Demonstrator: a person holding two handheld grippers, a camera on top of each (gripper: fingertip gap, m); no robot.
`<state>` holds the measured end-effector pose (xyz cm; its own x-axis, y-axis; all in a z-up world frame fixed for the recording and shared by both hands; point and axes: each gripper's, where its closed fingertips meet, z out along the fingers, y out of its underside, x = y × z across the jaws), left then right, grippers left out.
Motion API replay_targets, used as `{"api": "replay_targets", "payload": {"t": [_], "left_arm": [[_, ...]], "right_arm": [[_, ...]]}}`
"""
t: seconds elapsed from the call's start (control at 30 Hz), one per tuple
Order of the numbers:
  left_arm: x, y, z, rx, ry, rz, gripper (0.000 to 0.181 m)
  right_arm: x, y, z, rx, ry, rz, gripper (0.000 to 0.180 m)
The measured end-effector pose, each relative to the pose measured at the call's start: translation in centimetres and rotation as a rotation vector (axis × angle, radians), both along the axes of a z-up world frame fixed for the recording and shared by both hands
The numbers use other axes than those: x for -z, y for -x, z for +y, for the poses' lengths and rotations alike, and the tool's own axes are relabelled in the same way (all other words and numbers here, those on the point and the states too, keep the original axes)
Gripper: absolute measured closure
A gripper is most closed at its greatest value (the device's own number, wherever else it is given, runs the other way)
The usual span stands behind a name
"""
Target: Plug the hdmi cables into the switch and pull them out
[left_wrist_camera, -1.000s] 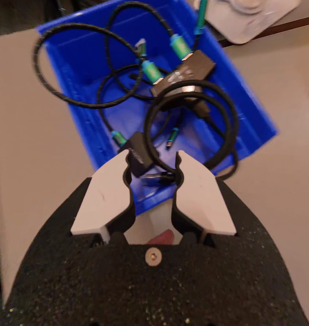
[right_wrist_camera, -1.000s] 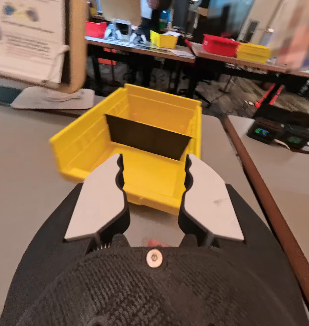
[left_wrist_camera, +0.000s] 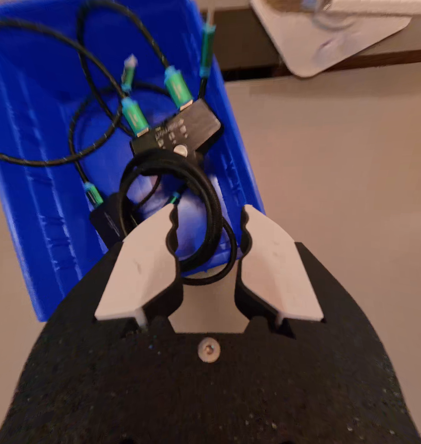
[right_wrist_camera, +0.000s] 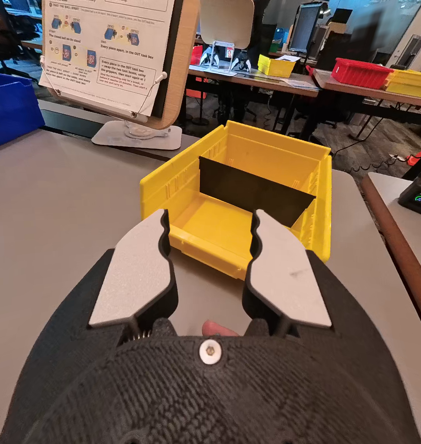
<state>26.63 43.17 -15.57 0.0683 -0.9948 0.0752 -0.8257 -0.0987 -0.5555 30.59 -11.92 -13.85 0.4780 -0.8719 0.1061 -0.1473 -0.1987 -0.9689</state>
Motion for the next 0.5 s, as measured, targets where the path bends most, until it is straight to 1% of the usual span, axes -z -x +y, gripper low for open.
{"api": "replay_targets", "payload": {"t": [0.03,0.1,0.17,0.23,0.3,0.37,0.5], "left_arm": [[0.9,-0.2,0.2,-0.02,0.048,0.044,0.129],[2.5,-0.6,0.5,-0.04,0.107,0.113,0.124],[3.9,-1.2,1.0,-0.06,0.121,0.148,0.124],[5.1,-1.9,0.9,-0.098,0.189,0.171,0.128],[5.8,-2.7,0.7,-0.128,0.236,0.164,0.138],[6.5,-3.2,0.9,-0.154,0.232,0.159,0.145],[7.4,-3.4,1.4,-0.144,0.169,0.15,0.149]], "right_arm": [[0.0,0.0,0.1,-0.005,0.0,0.002,0.114],[0.1,0.1,0.3,-0.012,0.006,0.001,0.114],[0.0,0.2,0.5,-0.019,0.012,-0.001,0.114],[0.0,0.2,0.6,-0.023,0.016,-0.003,0.115],[0.2,0.2,0.5,-0.021,0.016,0.005,0.115],[0.4,0.2,0.4,-0.023,0.015,0.015,0.115],[0.7,0.1,0.6,-0.028,0.013,0.023,0.115]]}}
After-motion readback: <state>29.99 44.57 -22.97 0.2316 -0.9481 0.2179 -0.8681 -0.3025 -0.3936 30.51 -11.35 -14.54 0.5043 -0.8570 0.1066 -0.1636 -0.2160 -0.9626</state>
